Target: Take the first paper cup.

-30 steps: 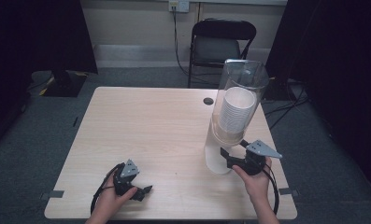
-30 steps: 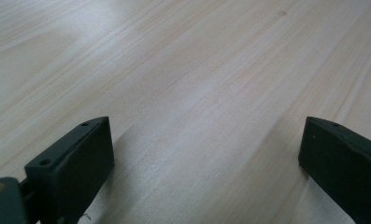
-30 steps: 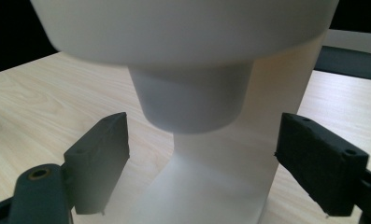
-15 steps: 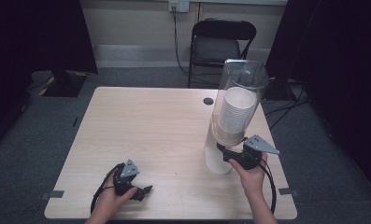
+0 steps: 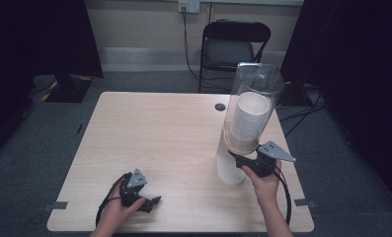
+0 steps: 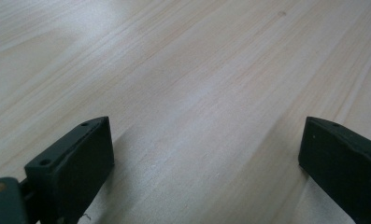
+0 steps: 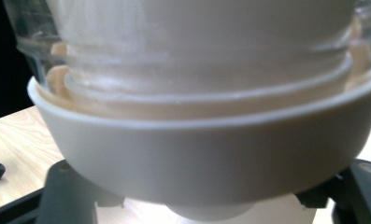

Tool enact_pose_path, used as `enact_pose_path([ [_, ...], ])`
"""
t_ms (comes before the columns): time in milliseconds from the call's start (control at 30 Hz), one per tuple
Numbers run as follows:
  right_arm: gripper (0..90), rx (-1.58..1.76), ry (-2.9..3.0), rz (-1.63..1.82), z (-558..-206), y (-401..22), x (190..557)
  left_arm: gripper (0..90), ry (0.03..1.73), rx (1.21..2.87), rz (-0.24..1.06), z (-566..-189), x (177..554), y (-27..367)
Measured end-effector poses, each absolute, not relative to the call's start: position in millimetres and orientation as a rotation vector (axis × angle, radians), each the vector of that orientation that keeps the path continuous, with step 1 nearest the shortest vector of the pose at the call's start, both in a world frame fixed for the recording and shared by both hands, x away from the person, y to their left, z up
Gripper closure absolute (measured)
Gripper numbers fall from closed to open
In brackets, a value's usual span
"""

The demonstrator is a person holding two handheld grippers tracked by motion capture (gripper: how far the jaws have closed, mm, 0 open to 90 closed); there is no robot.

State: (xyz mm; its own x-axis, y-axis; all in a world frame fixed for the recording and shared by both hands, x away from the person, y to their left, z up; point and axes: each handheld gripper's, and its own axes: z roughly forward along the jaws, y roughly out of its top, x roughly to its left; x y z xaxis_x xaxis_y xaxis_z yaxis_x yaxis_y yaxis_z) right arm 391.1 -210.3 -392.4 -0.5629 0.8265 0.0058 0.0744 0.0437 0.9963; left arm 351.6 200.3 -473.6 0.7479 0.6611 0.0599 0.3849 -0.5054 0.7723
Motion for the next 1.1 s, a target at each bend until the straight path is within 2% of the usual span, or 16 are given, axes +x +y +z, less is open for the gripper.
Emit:
enact_pose_path([
  [267,32.5,0.897,1.732,1.570,-392.5,-210.9,391.2,2.8,0.783,2.159,0.450,-473.6,351.6,200.2],
  [1100,33.9,0.876,1.704,1.571,-398.9,-208.7,390.2,2.6,0.784,2.159,0.451,-473.7,351.5,200.1],
])
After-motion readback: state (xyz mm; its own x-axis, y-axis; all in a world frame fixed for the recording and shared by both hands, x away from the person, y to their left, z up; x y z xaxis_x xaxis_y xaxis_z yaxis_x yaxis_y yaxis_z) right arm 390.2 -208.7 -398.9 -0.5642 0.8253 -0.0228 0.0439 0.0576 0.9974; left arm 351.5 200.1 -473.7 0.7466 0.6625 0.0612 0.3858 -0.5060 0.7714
